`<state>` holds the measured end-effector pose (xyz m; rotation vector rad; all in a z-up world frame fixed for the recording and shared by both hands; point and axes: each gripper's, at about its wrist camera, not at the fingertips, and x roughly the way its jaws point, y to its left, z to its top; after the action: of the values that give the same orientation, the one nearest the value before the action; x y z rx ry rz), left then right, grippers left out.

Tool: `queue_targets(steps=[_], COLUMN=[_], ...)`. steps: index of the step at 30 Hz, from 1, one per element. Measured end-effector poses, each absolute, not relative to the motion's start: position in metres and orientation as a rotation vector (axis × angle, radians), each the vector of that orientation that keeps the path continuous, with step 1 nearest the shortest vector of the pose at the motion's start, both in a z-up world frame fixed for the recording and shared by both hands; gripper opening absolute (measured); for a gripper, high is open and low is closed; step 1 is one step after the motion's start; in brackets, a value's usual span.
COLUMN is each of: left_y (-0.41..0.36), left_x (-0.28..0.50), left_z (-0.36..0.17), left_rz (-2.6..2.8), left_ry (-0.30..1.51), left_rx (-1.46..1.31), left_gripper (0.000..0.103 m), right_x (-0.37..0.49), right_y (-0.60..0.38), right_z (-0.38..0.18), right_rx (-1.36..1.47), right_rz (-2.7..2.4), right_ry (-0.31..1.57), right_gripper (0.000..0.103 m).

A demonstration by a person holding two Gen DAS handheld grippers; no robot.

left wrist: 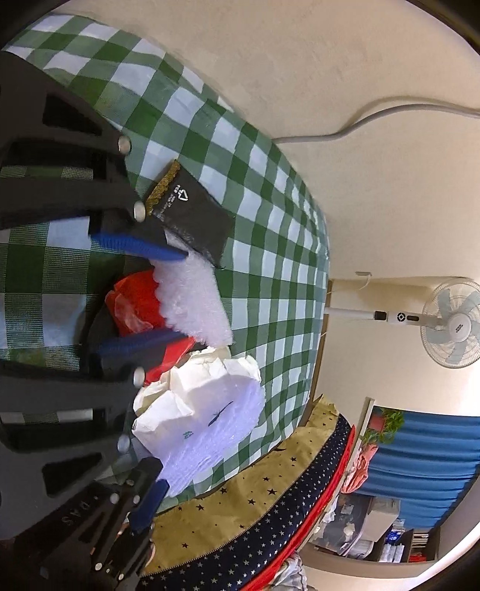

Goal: Collect trash
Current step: 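Grasp the white foam net with the left tool while the right tool grasps the lavender foam net, then carry both foam nets over the pink bin and open both tools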

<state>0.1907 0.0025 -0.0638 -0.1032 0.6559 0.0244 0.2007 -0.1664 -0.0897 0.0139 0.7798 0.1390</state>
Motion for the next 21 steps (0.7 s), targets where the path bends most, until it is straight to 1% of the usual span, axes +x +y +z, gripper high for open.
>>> queue_targets(steps=[1, 2, 4, 5, 9, 21], left_y=[0.004, 0.005, 0.007, 0.007, 0.007, 0.011], left_x=[0.19, 0.189, 0.187, 0.186, 0.18, 0.139], left_z=[-0.063, -0.063, -0.061, -0.06, -0.051, -0.01], left_rz=[0.023, 0.02, 0.014, 0.011, -0.003, -0.029], left_ry=[0.658, 0.659, 0.656, 0.654, 0.638, 0.555], left_rx=[-0.112, -0.117, -0.129, -0.133, -0.146, -0.181], left_gripper=[0.024, 0.024, 0.015, 0.014, 0.012, 0.012], right_x=[0.2, 0.199, 0.197, 0.196, 0.187, 0.139], right_y=[-0.168, -0.168, -0.168, -0.168, -0.168, -0.177], right_z=[-0.09, -0.089, -0.086, -0.084, -0.072, -0.023], right_rx=[0.021, 0.022, 0.023, 0.025, 0.026, 0.068], right_rz=[0.143, 0.146, 0.15, 0.152, 0.154, 0.19], right_ry=[0.779, 0.776, 0.767, 0.761, 0.735, 0.662], right_gripper=[0.014, 0.013, 0.012, 0.012, 0.012, 0.011])
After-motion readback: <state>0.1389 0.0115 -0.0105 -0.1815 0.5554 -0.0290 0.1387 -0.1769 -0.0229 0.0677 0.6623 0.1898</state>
